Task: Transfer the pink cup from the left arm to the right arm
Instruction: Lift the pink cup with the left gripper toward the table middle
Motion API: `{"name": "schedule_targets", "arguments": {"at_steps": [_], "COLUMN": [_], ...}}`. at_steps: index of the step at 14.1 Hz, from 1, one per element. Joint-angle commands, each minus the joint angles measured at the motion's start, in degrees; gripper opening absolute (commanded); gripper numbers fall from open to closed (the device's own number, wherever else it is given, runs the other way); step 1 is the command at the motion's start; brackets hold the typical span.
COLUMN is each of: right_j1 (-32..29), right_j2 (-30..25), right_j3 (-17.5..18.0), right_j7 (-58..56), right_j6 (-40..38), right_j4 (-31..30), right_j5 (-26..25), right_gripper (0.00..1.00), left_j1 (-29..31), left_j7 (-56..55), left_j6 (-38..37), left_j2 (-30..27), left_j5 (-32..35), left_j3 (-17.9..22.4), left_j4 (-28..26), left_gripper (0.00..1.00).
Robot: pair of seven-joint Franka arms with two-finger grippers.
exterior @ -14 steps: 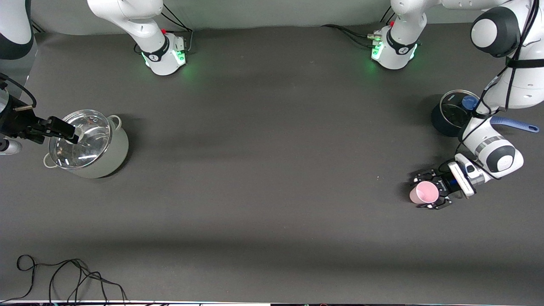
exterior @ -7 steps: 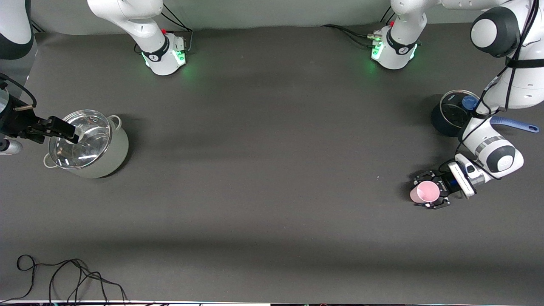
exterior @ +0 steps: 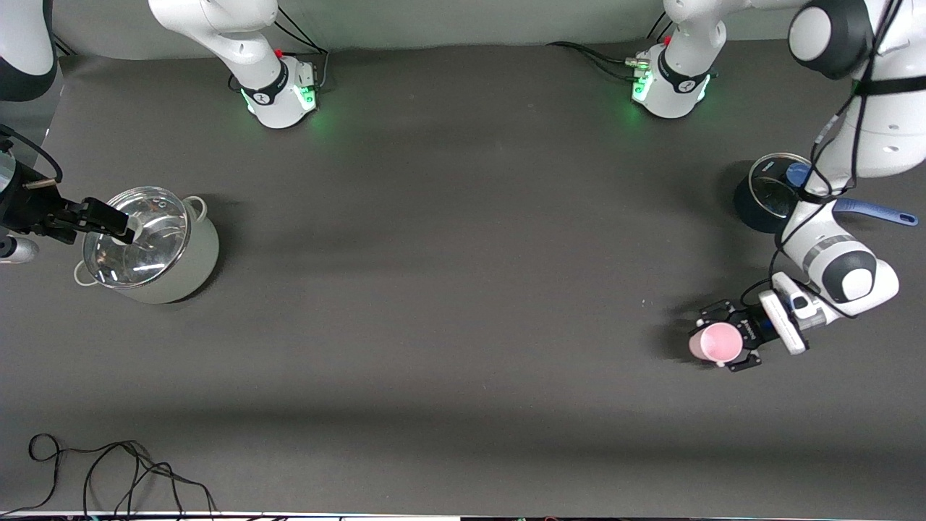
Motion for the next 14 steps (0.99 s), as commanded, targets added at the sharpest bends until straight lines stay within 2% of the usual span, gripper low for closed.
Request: {"name": "schedule_targets", "arguments": {"at_steps": [1, 3, 5, 6, 8, 11, 13, 14], "right_j1": [-0.2, -0.2, -0.1, -0.1, -0.1, 0.3, 0.5, 0.5], "right_j2": [-0.2, -0.1, -0.2, -0.2, -0.2, 0.4, 0.4, 0.5], "right_j3": [-0.1, -0.1, -0.1, -0.1, -0.1, 0.1, 0.1, 0.1], "right_j7": [-1.5, -1.8, -0.7, 1.6, 14.5, 33.2, 43.6, 51.5], "right_j6": [-2.0, -2.0, -2.2, -2.2, -2.2, -2.7, -3.0, -2.9], "right_j4": [1.0, 0.8, 1.1, 1.2, 1.8, 3.4, 3.4, 3.5], "right_j5": [-0.1, 0.0, 0.2, 1.9, 6.2, 12.5, 16.4, 19.9], "right_gripper": [1.00, 1.00, 0.99, 0.98, 0.98, 0.98, 0.98, 0.98], "left_j1": [-4.6, -6.0, -6.3, -6.2, -6.2, -6.1, -6.1, -5.9], "left_j7": [-5.5, -7.1, -7.5, -7.5, -7.9, -8.2, -8.5, -8.9], "left_j6": [8.1, 14.8, 23.3, 27.5, 34.6, 45.3, 51.3, 52.9], "left_j2": [-8.1, -12.3, -15.9, -17.2, -19.4, -19.8, -19.8, -19.9], "left_j5": [-4.0, -9.0, -14.0, -16.2, -20.7, -26.1, -27.3, -27.3], "left_j3": [-2.3, -7.5, -15.4, -19.6, -26.9, -38.7, -45.2, -47.9], "left_j4": [-6.5, -9.4, -12.4, -13.2, -14.0, -12.7, -11.3, -11.1], "left_gripper": [0.43, 0.41, 0.41, 0.41, 0.41, 0.39, 0.39, 0.39]}}
